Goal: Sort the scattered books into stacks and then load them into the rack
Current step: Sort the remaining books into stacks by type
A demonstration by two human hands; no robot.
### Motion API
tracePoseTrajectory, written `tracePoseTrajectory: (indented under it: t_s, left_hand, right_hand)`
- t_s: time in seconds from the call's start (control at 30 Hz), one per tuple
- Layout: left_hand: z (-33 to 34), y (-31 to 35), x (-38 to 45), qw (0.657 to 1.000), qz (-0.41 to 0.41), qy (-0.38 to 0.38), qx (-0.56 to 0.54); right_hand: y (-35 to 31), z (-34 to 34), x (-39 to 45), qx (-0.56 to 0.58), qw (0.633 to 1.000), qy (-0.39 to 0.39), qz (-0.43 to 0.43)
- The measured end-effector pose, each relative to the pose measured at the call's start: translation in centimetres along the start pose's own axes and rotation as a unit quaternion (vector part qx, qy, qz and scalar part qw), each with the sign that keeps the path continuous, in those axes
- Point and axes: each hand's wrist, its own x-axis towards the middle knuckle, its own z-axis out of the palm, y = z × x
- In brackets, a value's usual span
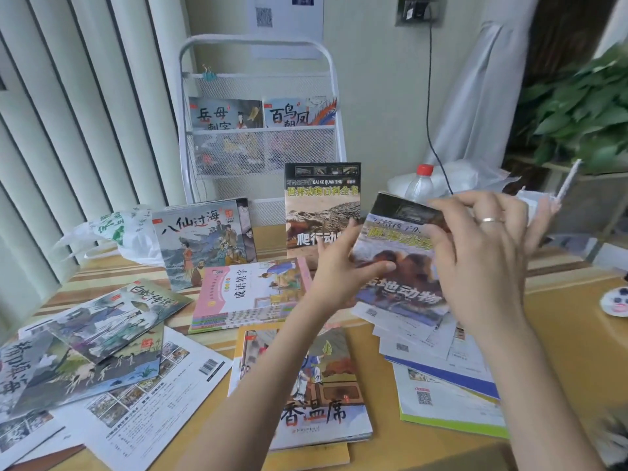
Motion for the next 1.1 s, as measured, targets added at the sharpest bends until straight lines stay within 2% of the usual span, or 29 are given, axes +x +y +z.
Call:
tracePoseTrajectory:
  t_s: [0.07, 0.17, 0.2, 0.27, 0.33, 0.47, 0.6, 0.73, 0.83, 0.9, 1.0, 1.1]
  left_hand:
    - [1.1, 0.1, 1.0, 0.992, -0.030, 0.006, -0.123]
    - [1.1, -1.1, 1.8, 0.983, -0.087, 0.062, -0.149]
    - [0.7, -1.6, 2.2, 0.982, -0.102, 0.073, -0.144]
    - [-0.2, -1.9, 3.0, 0.980, -0.103, 0.072, -0.153]
    - [-1.5, -2.1, 4.5, 0.981, -0.098, 0.071, -0.151]
    - [-4.3, -4.6, 9.5, 0.971, -0.095, 0.182, -0.119]
    - [-5.7, -9.2, 14.0, 0.964, -0.111, 0.243, -0.008]
    - [-4.5, -13.2, 15.3, 0.940, -0.111, 0.284, 0.154]
    - [-3.3, -14.2, 15.0, 0.909, -0.080, 0.332, 0.238]
    - [-3.3, -14.1, 14.4, 0.887, -0.117, 0.370, 0.250]
    - [-4.0, -14.2, 13.9, 0.885, -0.179, 0.369, 0.221]
    - [-4.5, -13.7, 13.5, 0.894, -0.196, 0.339, 0.217]
  right_hand:
    - [0.8, 0.9, 0.8, 0.006, 1.000, 0.007, 0.015]
    - [3.5, 3.0, 0.7, 0.067, 0.992, -0.018, 0.107]
    - [4.2, 3.8, 0.5, 0.131, 0.981, -0.042, 0.139]
    - [5.0, 6.0, 0.4, 0.262, 0.931, -0.130, 0.217]
    - [4.7, 8.8, 0.9, 0.295, 0.888, -0.221, 0.275]
    - [2.8, 15.0, 4.1, 0.291, 0.906, -0.215, 0.221]
    - [1.3, 22.3, 6.5, 0.265, 0.917, -0.217, 0.203]
    - [1.9, 28.4, 4.2, 0.199, 0.925, -0.256, 0.199]
    - [2.1, 29.4, 2.6, 0.192, 0.931, -0.236, 0.203]
    - [2.0, 29.3, 2.6, 0.181, 0.937, -0.238, 0.180]
    - [1.7, 28.6, 2.8, 0.159, 0.942, -0.262, 0.134]
    - [2.1, 26.4, 2.8, 0.207, 0.931, -0.260, 0.149]
